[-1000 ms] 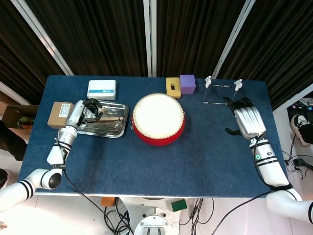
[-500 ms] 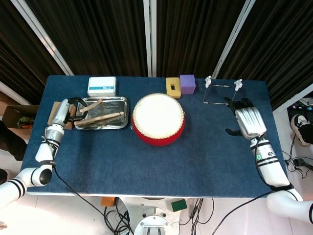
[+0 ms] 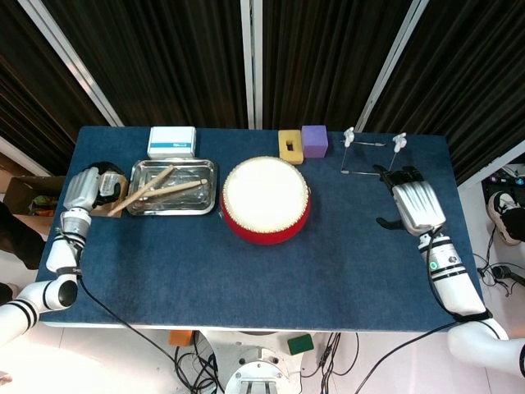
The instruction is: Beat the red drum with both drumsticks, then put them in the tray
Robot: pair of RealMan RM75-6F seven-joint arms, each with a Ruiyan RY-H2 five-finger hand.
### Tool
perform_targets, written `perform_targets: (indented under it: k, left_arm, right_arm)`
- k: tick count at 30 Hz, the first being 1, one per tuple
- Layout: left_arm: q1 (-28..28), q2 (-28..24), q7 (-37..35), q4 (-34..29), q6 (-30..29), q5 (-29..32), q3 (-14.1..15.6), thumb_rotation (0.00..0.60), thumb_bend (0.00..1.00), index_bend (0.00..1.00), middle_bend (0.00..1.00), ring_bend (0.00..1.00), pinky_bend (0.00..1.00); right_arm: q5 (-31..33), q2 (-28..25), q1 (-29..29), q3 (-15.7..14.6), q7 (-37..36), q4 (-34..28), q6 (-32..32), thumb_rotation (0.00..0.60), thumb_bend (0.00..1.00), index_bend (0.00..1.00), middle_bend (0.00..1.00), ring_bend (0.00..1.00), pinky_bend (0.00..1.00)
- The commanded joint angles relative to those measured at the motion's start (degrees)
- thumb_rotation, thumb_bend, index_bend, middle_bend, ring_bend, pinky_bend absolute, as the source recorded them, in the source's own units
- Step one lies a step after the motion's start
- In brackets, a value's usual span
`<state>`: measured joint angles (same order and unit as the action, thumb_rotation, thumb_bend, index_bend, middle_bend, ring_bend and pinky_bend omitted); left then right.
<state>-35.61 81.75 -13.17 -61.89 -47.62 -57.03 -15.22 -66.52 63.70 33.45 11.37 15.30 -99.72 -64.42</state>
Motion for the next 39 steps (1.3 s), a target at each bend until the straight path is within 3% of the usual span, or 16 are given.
perform_targets:
  k: [1,10,19,26,35,39]
  left_arm:
    - [-0.38,1.1,5.46,2.72,-0.82,2.17,0.57,0.6,0.48,0.31,0.2,0.13,0.19]
    - [1.41,-1.03,9.16,-1.46,-6.17,1.7,-0.49,0.6,0.39,0.27,0.16,0.13,0.19]
    - [8.41,-12.69,12.81,-19.12,-15.28,-1.58,1.13,0.6,0.35,0.26,0.17,0.13,0.19]
    - [17.06,-17.35,12.78,-28.08,-28.03,-9.68,5.46,0.6,0.35,0.26,0.18,0.13,0.19]
    - [27.64,-18.09,13.83,-33.28,-42.52,-21.25,12.91,0.6,0.34,0.27,0.2,0.13,0.19]
    - [31.07,-18.06,14.67,-34.66,-45.59,-25.2,16.18,0.6,0.33,0.26,0.2,0.13,0.19]
  right_arm:
    - [-0.08,-0.1,-0.23,-0.06,0.04,-0.14,-0.18,0.6,0.0,0.13,0.33,0.23,0.19]
    - [-0.03,-0.93,-1.17,-0.81,0.37,-0.19,0.06,0.6,0.0,0.13,0.33,0.23,0.19]
    - [-5.23,-3.51,-5.65,-2.83,-3.62,1.27,-4.67,0.6,0.08,0.11,0.29,0.15,0.19]
    - [-12.08,-5.94,-12.2,-5.28,-12.73,3.31,-12.19,0.6,0.15,0.07,0.22,0.11,0.19]
    - [-18.6,-5.79,-20.3,-9.28,-17.98,5.48,-21.27,0.6,0.16,0.07,0.22,0.11,0.19]
    - [-20.67,-5.09,-23.0,-10.66,-19.04,6.29,-24.0,0.6,0.16,0.07,0.22,0.11,0.19]
